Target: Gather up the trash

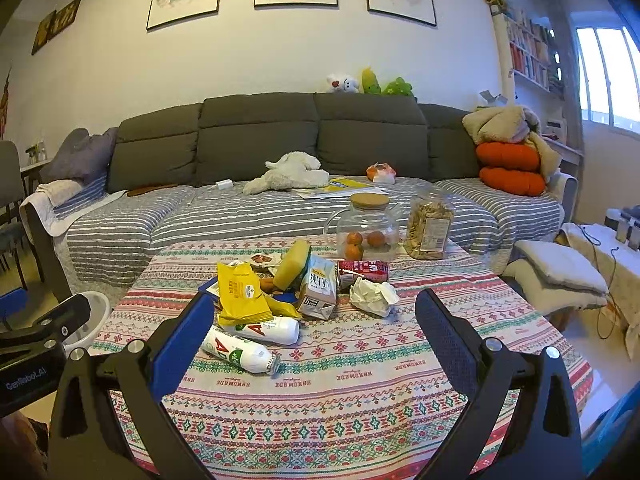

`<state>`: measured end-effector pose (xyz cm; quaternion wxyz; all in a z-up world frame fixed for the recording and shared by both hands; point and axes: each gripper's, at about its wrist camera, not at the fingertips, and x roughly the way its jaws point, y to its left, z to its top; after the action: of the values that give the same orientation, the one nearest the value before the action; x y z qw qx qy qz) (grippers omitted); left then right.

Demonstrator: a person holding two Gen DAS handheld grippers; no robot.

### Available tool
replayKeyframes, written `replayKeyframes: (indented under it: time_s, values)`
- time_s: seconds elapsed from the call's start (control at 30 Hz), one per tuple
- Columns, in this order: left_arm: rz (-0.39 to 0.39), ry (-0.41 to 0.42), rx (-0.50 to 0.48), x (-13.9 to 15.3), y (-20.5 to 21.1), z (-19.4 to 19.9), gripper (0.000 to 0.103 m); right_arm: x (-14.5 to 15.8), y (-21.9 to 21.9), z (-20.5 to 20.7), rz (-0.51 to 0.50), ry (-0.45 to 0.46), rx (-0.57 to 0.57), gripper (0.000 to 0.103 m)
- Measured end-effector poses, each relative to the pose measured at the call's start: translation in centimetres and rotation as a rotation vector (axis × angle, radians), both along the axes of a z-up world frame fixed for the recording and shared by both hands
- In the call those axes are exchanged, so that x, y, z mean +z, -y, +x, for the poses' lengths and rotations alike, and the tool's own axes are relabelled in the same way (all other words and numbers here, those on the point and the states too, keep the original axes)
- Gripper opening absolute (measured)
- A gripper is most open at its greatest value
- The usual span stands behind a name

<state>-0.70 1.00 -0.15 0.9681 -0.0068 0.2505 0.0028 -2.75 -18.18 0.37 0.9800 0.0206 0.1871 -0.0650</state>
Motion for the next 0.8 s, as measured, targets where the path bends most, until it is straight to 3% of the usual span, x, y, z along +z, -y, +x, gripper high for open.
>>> replayKeyframes:
  time_s: [0.8]
  values:
    - [0.001, 0.003, 0.003, -0.02, 0.19, 0.07, 0.096, -0.14, 0.23, -0.16, 0.006, -0.006, 0.0, 0.098]
